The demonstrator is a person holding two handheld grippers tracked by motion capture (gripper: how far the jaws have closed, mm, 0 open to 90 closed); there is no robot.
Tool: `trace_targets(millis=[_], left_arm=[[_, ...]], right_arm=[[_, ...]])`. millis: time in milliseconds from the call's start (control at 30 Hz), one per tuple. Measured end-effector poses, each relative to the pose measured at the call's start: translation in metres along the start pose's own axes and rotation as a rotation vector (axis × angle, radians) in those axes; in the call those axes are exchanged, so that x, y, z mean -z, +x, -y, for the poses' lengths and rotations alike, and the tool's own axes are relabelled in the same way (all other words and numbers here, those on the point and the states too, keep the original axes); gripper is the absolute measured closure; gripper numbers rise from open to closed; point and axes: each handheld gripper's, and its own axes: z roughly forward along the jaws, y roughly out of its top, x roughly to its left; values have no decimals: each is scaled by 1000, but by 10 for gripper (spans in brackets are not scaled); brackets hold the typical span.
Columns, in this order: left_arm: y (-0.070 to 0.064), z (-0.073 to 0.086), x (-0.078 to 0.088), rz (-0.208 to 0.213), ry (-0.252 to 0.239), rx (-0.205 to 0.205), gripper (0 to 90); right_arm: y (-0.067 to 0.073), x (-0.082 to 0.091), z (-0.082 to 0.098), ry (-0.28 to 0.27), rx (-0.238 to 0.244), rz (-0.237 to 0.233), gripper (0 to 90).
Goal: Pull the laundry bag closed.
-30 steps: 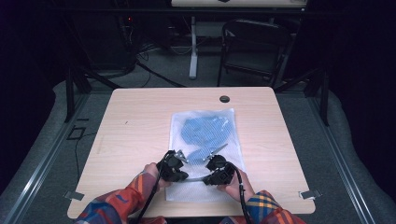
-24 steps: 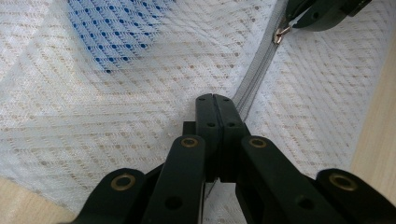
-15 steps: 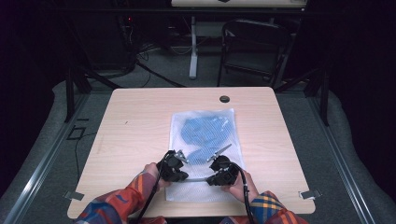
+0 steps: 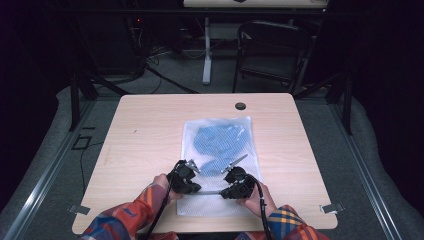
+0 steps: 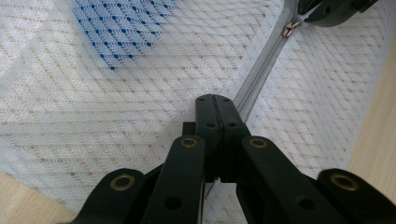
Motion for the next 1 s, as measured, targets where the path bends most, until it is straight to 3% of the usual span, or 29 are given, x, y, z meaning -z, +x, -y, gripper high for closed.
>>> trace_targets(millis=[100,233,367,533,867,900,1000], left_arm=[[-5,-4,1,9,-27,-12,900],[-8,-8,-2,22,-52,6,900],[-13,-13,-9,30,-44,4,900],[-19,-18,-14,17,-11,-35,900],[-17,-16,-14,19,-17,-35,900],[-16,-16,-14,4,2,-33,900],[-14,-14,-14,21,-18,-15,900]], right_arm=[[1,0,-1,3,9,1,869],[0,-1,-2,5,7,0,869],[1,-1,-2,7,11,-1,869],[1,-2,-2,8,11,-2,868],[0,0,-1,0,18,-8,869],[0,0,-1,2,20,-5,869],[-3,2,0,8,18,-9,869]])
